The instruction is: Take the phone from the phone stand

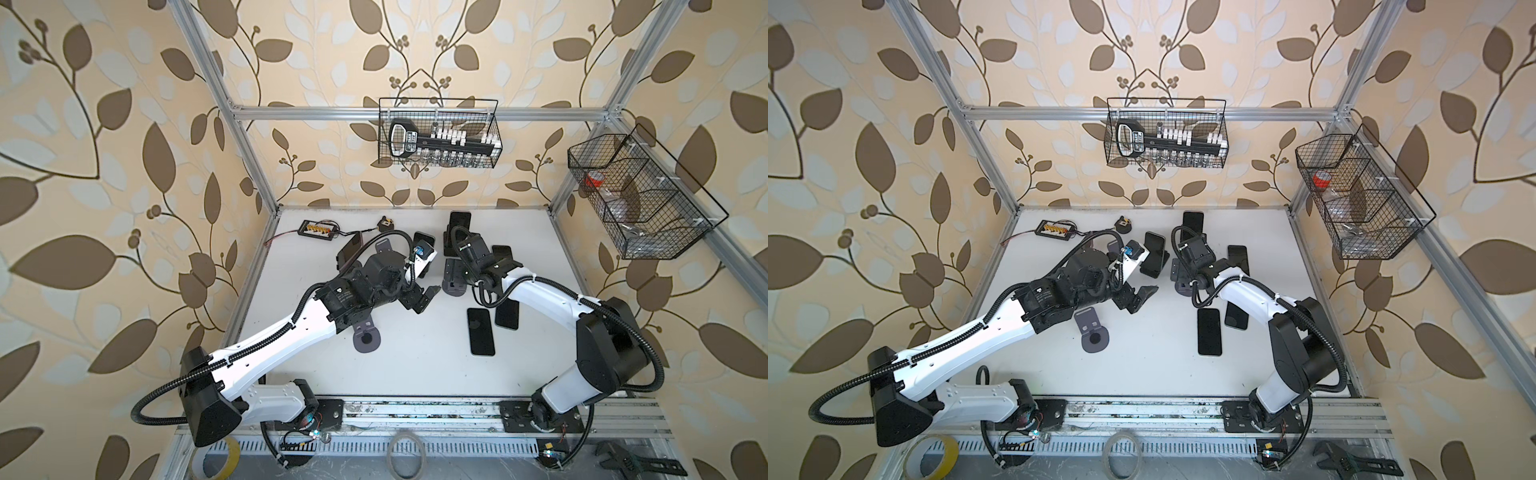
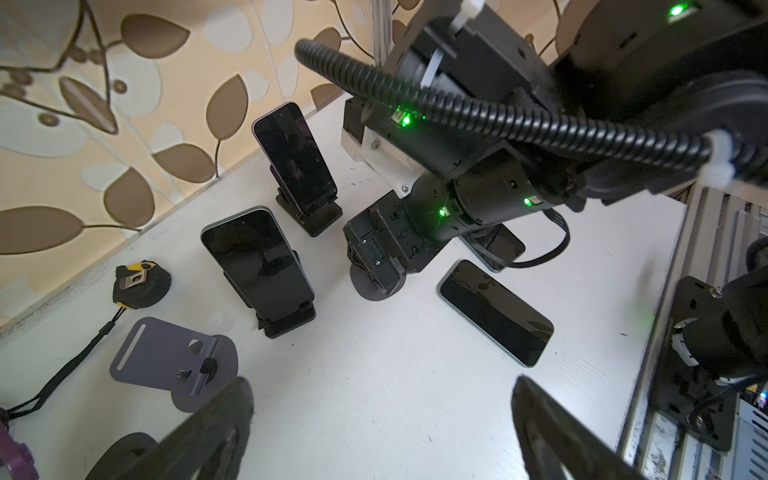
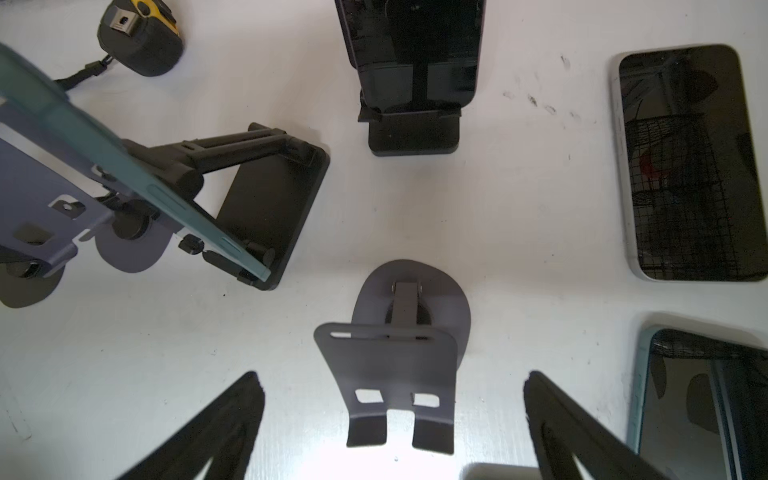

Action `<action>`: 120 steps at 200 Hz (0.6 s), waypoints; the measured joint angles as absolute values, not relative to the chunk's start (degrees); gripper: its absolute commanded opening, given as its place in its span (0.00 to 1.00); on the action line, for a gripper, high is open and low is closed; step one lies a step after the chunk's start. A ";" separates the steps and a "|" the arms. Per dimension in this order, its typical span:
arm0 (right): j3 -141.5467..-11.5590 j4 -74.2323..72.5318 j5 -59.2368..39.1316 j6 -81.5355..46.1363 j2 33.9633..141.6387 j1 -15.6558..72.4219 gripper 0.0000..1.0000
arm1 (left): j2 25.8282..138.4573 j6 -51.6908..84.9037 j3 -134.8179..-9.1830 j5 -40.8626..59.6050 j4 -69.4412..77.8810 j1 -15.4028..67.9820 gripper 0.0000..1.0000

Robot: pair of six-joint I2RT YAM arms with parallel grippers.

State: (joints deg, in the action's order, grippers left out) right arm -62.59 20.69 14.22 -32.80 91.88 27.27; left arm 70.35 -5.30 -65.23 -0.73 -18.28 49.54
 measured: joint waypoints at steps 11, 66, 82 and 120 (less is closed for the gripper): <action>-62.89 20.67 14.48 -32.80 92.25 27.27 0.96 | 70.35 -5.30 -65.23 -0.75 -18.28 49.54 0.97; -63.90 20.29 14.85 -32.49 95.24 27.27 0.85 | 70.30 -5.34 -65.23 -1.58 -18.28 49.58 0.97; -64.27 20.23 14.83 -32.23 96.12 27.27 0.82 | 70.22 -5.37 -65.23 -1.85 -18.31 49.58 0.97; -65.17 20.32 14.98 -31.24 97.73 27.27 0.78 | 70.04 -5.43 -65.23 -2.11 -18.33 49.87 0.97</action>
